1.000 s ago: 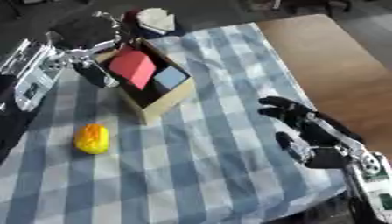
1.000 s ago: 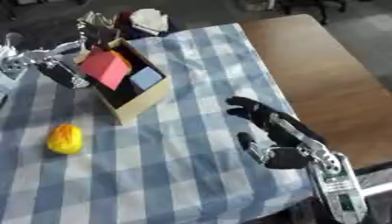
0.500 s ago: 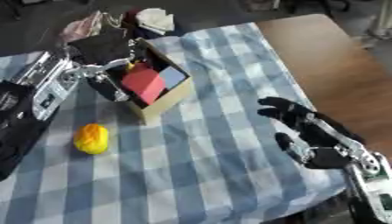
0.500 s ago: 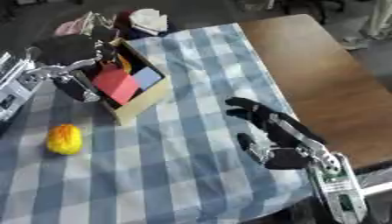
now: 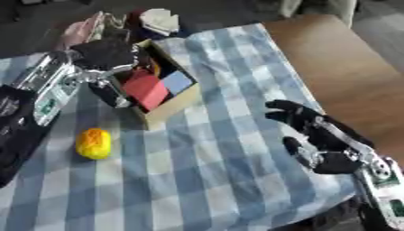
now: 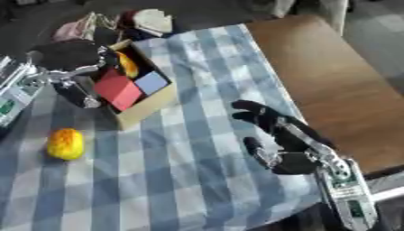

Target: Pick up objects on the table and place them in the box.

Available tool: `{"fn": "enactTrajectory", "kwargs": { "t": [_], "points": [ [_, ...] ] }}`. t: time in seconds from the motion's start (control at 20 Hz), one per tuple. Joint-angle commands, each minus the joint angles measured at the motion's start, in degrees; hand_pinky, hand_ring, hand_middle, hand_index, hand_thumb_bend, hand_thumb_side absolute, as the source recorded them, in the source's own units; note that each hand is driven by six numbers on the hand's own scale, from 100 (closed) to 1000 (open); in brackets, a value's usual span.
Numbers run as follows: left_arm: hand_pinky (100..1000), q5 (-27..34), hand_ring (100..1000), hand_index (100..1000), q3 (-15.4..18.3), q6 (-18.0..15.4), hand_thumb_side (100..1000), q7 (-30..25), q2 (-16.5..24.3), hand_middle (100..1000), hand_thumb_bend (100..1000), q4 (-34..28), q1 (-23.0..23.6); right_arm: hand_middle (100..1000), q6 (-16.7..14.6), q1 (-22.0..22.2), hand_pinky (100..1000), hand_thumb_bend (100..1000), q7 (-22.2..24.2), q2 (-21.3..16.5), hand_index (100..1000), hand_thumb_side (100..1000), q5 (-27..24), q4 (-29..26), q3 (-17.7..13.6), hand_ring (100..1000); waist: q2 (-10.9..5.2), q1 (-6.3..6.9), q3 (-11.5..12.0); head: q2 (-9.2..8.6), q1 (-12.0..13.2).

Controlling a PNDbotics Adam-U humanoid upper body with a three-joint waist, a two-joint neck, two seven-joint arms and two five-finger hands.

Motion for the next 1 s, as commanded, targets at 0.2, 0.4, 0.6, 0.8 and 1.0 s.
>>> {"fn": "enactTrajectory", "kwargs": {
  "t": [0.2,0.4,0.6,0.8,1.0],
  "points": [
    [733,-0.29,615,703,1.19,0.03,106,0.8,2.6,555,406,-0.98,-0.86,961,-0.05,-0.84,1000,100,0.08,-0.21,1000,358,-0.26,-1.31,-0.09,930,-0.39,0.59,-0.06,0.25,-0.27],
    [746,0.64,646,724,0.64,-1.43,111,-1.23,3.0,584,414,-1.06,-0.58,961,-0.04,-0.86,1000,100,0.02,-0.2,1000,358,-0.24,-1.33,-0.16,930,-0.41,0.61,-0.11,0.25,-0.42],
    [759,1.45,698,762,0.42,-2.37,114,-3.54,3.12,647,427,-1.34,-0.5,961,-0.05,-0.87,1000,100,0.07,-0.21,1000,358,-0.23,-1.33,-0.12,930,-0.42,0.6,-0.09,0.25,-0.48],
    [771,2.41,755,802,0.21,-3.14,113,-5.25,3.16,733,471,-1.64,-0.48,961,-0.06,-0.88,1000,100,0.04,-0.19,1000,358,-0.21,-1.33,-0.13,930,-0.42,0.6,-0.14,0.25,-0.58],
    [795,3.35,799,834,0.49,-3.52,180,-6.33,3.38,788,542,-2.46,-0.72,961,-0.06,-0.87,1000,100,0.02,-0.17,1000,358,-0.18,-1.33,-0.16,930,-0.44,0.62,-0.17,0.25,-0.67]
  ]
}}
